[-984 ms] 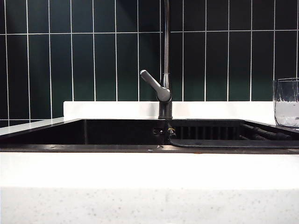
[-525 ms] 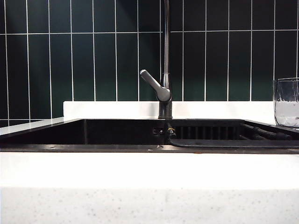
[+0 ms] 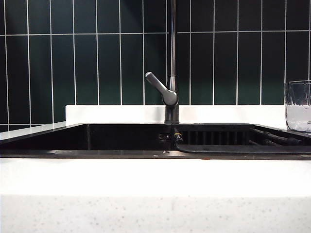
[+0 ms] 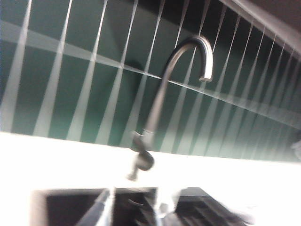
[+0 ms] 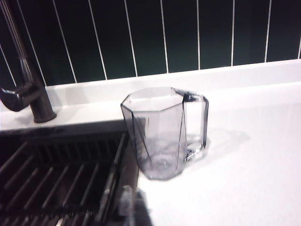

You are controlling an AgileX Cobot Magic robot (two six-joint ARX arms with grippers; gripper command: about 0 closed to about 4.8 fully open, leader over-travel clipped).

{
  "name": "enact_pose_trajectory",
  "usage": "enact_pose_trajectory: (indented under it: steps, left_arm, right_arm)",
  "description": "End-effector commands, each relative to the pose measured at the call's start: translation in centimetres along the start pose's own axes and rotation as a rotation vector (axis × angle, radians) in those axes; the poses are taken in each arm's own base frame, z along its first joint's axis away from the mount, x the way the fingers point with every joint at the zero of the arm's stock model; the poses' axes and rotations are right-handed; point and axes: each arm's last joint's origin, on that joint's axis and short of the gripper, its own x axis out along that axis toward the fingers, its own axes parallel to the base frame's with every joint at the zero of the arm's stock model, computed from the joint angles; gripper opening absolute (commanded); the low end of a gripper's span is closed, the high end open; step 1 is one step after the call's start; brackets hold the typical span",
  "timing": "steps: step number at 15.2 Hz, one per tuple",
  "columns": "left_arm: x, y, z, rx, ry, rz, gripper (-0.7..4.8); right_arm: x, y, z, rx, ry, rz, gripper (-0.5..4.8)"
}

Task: Pick up the mug next to the sink, go to the faucet to get some water, pour the water into the sink, and finally put the mug back to its place.

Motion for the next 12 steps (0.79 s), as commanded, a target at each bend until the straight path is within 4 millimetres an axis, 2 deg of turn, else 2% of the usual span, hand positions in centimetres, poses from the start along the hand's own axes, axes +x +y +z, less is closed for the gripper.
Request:
enact_pose_trajectory:
  steps: [1, 3, 5, 7, 8, 10, 11, 12]
  left_arm:
    - [0.3, 0.2, -0.4, -0.063, 0.058, -0.026, 1.22]
    - [0.8, 0.4, -0.7, -0.086, 0.108, -0.060, 1.21]
    - [2.3, 0.2, 0.7, -0.063, 0.132, -0.146, 1.21]
    - [5.0, 0.5, 2.4, 0.015, 0.175, -0.203, 1.21]
    - [6.2, 0.8, 2.5, 0.028, 0.218, -0.230, 1.21]
    - [10.0, 2.3, 1.9, 0.050, 0.283, -0.266, 1.22]
    - [11.3, 2.9, 1.6, 0.017, 0.290, -0.288, 1.22]
    - [13.1, 3.7, 1.1, -0.032, 0.292, -0.366, 1.22]
  right_arm:
    - [0.0, 0.0, 0.7, -0.019, -0.089, -0.029, 0.23]
    - [0.0, -0.2, 0.9, -0.021, -0.106, -0.087, 0.24]
    - [-0.2, -0.2, 2.3, -0.028, -0.153, -0.089, 0.23]
    - [-0.3, 0.0, 4.8, -0.103, -0.159, -0.113, 0.22]
    - [0.0, 0.0, 5.7, -0.140, -0.121, -0.117, 0.22]
    - [1.9, -0.3, 6.5, -0.191, -0.021, -0.091, 0.23]
    - [2.7, -0.7, 6.5, -0.192, 0.015, -0.089, 0.43]
    - [3.6, -1.7, 6.3, -0.175, 0.043, -0.096, 0.95]
